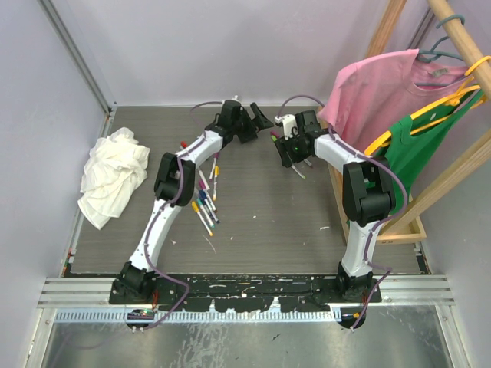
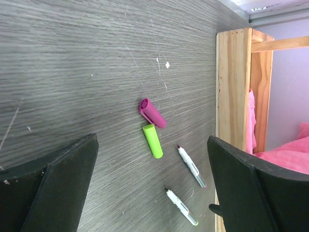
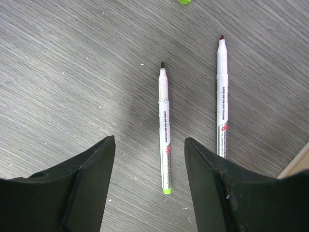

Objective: Open the pen caps
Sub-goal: Place the pen at the center of the board.

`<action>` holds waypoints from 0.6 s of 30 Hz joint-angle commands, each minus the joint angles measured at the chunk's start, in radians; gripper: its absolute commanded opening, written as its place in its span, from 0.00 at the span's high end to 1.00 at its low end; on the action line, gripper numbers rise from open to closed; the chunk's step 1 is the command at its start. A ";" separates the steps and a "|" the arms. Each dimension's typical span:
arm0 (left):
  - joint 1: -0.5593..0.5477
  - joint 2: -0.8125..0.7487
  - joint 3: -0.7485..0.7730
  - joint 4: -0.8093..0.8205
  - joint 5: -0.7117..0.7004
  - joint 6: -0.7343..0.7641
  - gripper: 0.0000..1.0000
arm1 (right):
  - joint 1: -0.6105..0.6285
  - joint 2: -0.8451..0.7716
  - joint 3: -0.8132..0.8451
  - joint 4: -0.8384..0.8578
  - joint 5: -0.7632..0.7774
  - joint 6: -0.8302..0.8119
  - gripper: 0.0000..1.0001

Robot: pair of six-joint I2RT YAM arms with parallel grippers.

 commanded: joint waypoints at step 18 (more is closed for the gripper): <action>0.003 0.110 0.042 -0.002 0.050 0.047 0.02 | -0.003 -0.074 0.003 0.017 -0.033 0.009 0.34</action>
